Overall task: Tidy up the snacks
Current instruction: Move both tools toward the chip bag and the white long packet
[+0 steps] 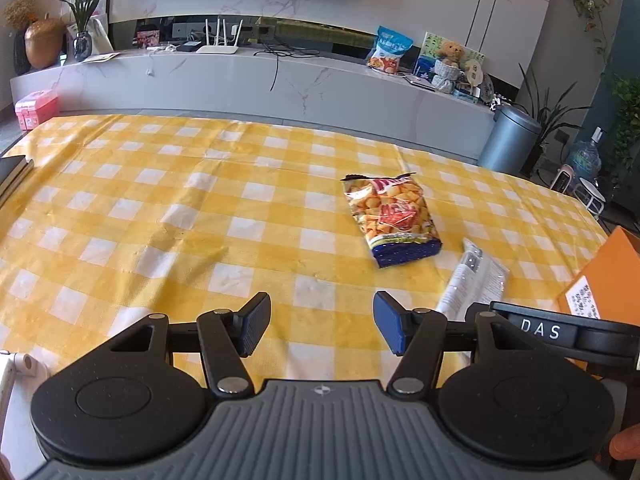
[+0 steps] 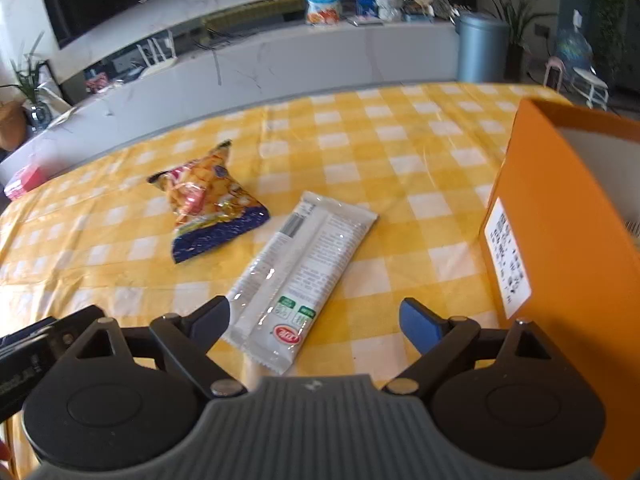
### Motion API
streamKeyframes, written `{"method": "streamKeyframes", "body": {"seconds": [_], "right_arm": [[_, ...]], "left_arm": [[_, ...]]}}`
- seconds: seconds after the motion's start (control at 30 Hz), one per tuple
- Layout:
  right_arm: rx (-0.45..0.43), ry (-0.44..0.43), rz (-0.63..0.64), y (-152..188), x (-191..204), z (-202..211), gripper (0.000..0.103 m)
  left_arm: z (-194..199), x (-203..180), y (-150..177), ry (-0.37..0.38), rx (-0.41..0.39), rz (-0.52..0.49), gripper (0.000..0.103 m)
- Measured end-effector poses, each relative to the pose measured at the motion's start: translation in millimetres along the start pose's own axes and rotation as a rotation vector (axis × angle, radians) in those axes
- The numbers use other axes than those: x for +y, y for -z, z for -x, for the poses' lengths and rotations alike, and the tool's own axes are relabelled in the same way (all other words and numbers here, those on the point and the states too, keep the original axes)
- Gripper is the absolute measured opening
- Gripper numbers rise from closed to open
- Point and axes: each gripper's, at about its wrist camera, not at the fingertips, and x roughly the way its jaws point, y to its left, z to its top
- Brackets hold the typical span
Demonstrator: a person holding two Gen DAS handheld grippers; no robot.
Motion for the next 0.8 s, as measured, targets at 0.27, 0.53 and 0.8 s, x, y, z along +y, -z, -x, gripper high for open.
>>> {"method": "streamKeyframes", "body": {"seconds": [0.27,0.53,0.8], "right_arm": [[-0.001,0.042,0.008,-3,15,-25,0.09],[-0.02,0.085,0.084,-2,25,-33,0.089],[-0.044,0.051,0.145,1,14,-24,0.057]], "left_arm": [[-15,8,-2,-0.018,0.021,0.006,0.07],[-23,10,-3,-0.021,0.036,0.007,0.07],[-28,2,-5,0.005,0.044,-0.012,0.07]]}}
